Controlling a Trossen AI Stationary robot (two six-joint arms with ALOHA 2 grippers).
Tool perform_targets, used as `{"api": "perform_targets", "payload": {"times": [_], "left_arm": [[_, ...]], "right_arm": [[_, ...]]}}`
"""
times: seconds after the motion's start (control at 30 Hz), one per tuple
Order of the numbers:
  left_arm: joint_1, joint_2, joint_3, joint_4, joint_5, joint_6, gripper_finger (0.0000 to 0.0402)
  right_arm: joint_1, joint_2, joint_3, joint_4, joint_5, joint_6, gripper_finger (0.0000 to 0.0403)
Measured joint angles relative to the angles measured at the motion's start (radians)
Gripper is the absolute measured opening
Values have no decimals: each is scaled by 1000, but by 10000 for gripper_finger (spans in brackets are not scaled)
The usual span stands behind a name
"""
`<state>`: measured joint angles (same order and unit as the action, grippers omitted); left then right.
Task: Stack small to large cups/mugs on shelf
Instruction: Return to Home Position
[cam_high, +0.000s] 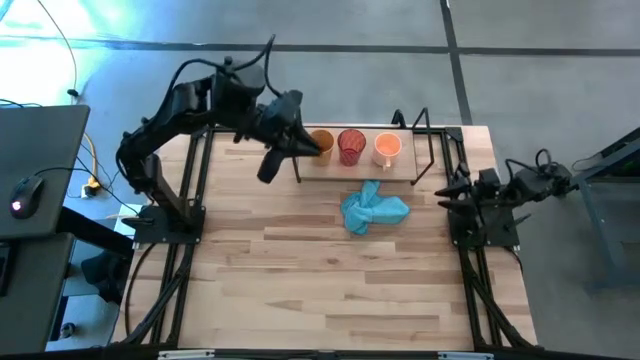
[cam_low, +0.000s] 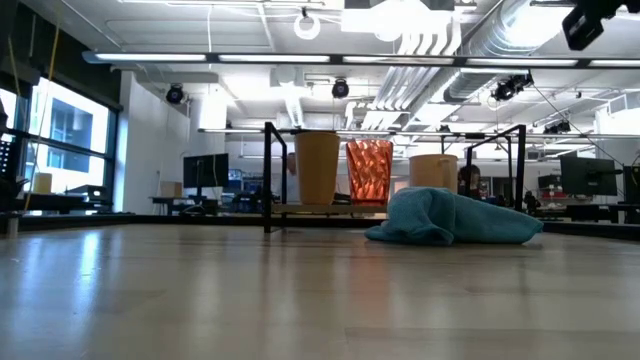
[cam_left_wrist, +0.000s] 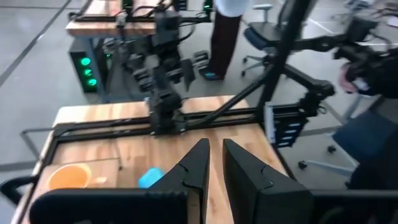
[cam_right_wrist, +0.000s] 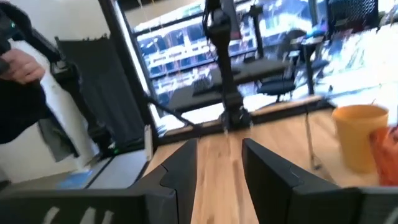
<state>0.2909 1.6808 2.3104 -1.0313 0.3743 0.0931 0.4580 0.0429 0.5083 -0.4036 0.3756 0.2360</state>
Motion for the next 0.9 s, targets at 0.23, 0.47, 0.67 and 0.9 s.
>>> {"api": "perform_targets", "payload": {"times": [0.23,0.47,0.67,0.9], "left_arm": [[-90,-3,0,70,-4,-3,35],[-170,-3,0,140,-60,-11,35],[-260,-3,0,232,-114,-11,35],[-351,-3,0,286,-233,-4,35]], "right_arm": [[0,0,0,-43,-38,16,119],[0,-12,-102,194,-91,-123,119],[0,-40,-338,538,-103,-152,119],[0,-38,-477,810,-152,-143,114]]}}
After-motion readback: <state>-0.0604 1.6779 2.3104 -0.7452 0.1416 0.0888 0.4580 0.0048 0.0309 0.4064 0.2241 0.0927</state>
